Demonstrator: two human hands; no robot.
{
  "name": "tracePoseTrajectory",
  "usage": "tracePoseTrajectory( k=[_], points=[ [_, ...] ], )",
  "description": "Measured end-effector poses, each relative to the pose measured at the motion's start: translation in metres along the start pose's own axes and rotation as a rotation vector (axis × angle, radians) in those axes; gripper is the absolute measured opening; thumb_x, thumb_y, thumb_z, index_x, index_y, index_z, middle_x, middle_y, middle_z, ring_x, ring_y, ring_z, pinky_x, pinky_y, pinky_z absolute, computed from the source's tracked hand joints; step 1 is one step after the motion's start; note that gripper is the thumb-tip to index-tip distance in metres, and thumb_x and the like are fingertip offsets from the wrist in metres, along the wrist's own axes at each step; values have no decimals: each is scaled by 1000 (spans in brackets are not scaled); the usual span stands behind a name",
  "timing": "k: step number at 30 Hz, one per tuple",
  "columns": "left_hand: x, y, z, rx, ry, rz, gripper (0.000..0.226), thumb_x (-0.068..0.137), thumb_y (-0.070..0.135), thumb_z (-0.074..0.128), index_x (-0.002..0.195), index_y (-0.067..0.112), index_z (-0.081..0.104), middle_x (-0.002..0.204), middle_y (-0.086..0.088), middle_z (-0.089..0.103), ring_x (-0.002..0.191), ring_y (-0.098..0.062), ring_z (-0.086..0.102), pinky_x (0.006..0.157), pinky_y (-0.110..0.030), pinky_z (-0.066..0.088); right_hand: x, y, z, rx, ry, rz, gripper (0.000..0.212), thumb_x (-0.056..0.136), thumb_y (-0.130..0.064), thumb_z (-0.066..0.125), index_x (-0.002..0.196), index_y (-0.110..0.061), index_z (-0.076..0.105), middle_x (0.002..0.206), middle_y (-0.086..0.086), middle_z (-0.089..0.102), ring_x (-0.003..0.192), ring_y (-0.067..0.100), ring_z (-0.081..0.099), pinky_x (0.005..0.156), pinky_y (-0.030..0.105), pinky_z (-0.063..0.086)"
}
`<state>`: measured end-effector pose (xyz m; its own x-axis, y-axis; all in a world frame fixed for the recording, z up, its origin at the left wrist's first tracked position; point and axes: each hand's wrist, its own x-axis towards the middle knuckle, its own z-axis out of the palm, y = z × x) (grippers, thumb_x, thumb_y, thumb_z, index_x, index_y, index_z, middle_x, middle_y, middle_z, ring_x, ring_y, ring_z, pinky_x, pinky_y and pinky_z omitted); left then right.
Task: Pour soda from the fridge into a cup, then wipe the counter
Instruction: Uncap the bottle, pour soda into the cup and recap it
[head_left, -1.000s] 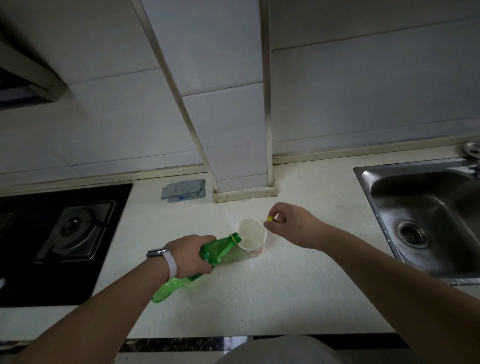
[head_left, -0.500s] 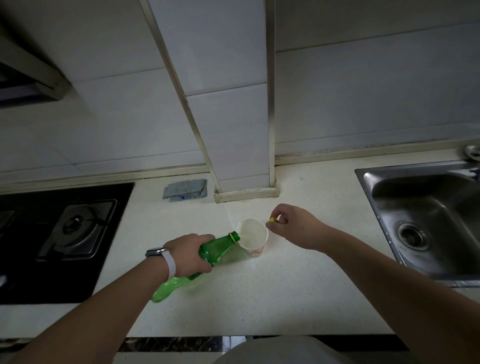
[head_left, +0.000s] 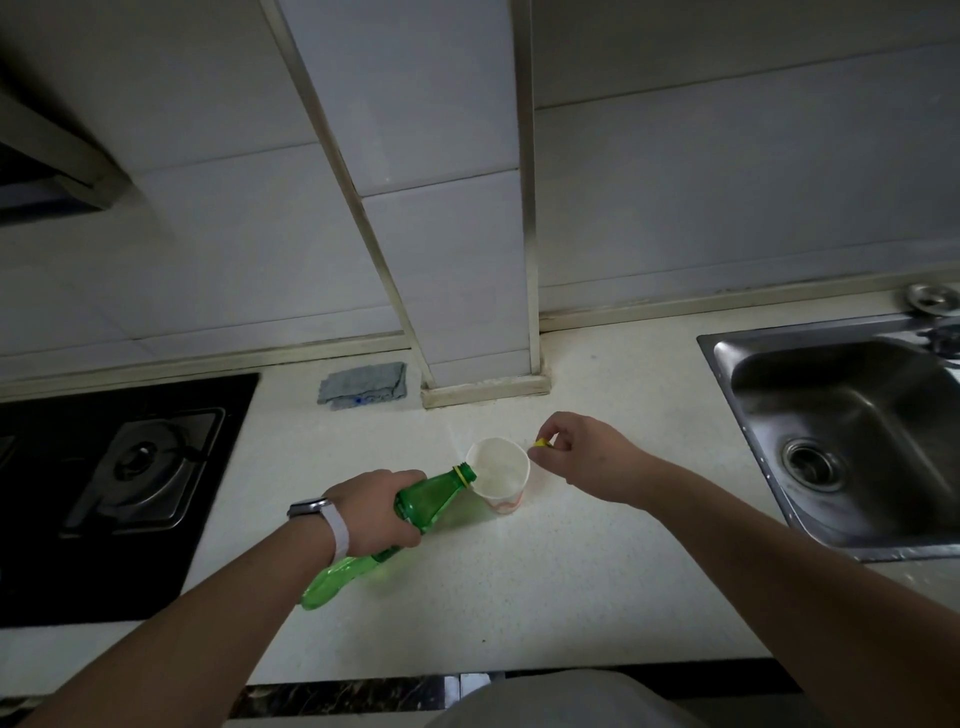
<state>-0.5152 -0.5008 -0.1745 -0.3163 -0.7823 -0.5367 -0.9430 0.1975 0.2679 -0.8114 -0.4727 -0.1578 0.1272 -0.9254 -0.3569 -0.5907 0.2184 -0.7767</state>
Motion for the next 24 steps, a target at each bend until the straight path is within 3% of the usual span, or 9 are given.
tracePoseTrajectory(
  k=[9,19,24],
  points=[
    [2,3,-2,-46,45,35,60,61,50,69,118,48,51,95,10,62,81,-10,61,69,-31,55,-5,3,0,-1,13,18,19,91,-44,61,96,-26,59,87,9,67,68,16,57,61,30,46],
    [-3,6,6,-212,144,124,67,67,50,74,128,50,46,105,13,60,92,-8,59,79,-32,53,-9,-3,7,-10,27,36,24,90,-43,63,106,-26,56,90,2,65,82,23,66,71,35,55],
    [-4,2,15,-353,178,120,78,63,51,77,134,47,44,114,11,61,100,-9,61,88,-36,54,-8,-12,11,-60,3,30,25,87,-40,70,107,-30,58,96,-5,62,81,17,64,66,27,54]
  ],
)
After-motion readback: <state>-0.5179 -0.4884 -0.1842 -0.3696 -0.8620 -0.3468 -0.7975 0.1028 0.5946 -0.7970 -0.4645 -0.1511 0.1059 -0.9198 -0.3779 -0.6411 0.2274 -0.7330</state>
